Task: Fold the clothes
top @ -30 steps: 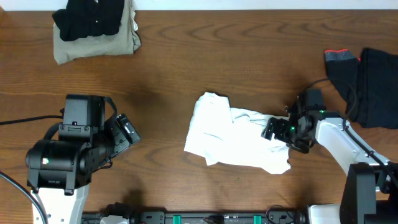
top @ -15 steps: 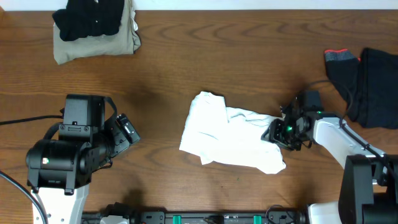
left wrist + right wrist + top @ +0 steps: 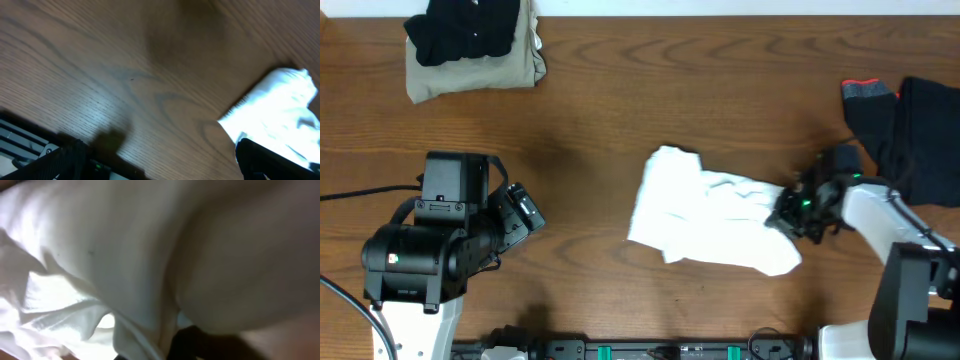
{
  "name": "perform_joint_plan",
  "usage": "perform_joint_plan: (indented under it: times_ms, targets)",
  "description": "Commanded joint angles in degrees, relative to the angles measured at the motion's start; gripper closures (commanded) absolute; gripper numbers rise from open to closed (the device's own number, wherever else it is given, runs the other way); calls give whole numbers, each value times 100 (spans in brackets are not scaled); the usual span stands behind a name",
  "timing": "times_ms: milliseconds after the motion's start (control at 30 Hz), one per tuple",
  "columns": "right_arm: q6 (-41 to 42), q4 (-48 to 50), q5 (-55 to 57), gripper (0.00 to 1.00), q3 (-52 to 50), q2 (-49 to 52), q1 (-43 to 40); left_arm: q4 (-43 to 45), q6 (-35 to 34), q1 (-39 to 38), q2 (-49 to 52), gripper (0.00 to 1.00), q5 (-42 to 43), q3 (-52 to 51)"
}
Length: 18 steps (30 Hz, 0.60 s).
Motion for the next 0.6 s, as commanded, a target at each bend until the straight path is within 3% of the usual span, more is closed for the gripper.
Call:
perform_joint_plan:
  times_ms: [0, 300, 567]
  targets:
    - [-168, -402, 529, 99, 553, 22, -450, -7, 98, 35, 9, 2, -70, -7]
    - [-457, -2168, 1853, 99, 2232, 22, -636, 153, 98, 35, 11, 2, -68, -7]
    - [-483, -2323, 1888, 99, 2564, 39, -87, 164, 98, 35, 11, 2, -68, -7]
